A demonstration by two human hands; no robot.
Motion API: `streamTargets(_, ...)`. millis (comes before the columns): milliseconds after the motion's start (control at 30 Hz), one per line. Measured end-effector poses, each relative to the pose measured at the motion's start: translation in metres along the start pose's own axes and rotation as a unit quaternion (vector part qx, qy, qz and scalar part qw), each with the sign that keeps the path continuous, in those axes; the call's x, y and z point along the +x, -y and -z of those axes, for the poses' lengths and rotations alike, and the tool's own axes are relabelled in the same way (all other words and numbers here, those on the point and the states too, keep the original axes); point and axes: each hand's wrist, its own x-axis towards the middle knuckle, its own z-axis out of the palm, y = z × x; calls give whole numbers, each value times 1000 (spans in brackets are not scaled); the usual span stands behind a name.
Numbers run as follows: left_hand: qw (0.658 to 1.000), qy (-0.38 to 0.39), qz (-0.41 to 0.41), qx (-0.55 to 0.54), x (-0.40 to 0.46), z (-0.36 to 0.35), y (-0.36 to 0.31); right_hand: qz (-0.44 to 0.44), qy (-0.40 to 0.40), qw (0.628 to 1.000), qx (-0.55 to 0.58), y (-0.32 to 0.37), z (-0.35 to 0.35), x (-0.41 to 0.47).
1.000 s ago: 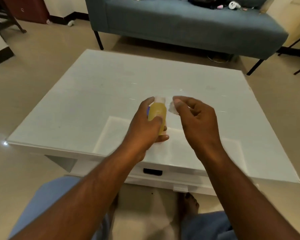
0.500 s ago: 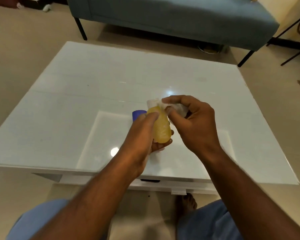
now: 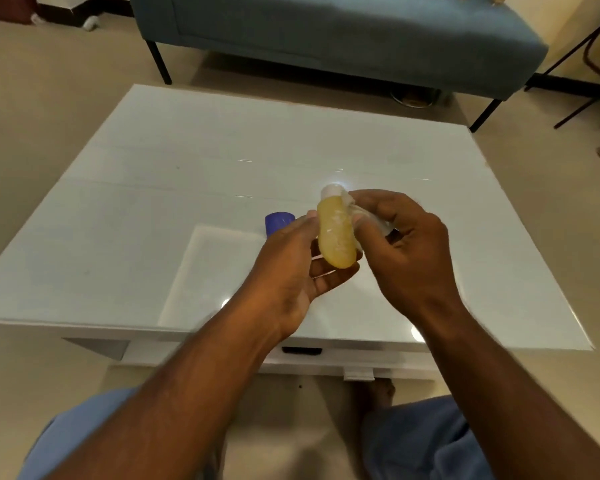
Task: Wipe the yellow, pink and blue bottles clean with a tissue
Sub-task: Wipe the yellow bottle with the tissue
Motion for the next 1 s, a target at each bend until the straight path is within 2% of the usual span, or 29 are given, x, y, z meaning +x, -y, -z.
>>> streamTargets(200,1000,-16,-19,8,11,-13,2,46,35,998,-8,-10,8,6)
streamTargets(433,998,14,-47,33,11,-33,20,62,-24,998,-4,-15,32,8)
streamTargets(667,998,45,-40,34,12,-10,27,74,35,995,-50,-9,20,-4)
streamTargets(900,996,58,-52,50,9,-14,26,49,-29,998,-4,-12,27,-1)
streamTargets(1000,997,50,-50,32,5,-10,24,83,-4,996,-19,-9,23,-2)
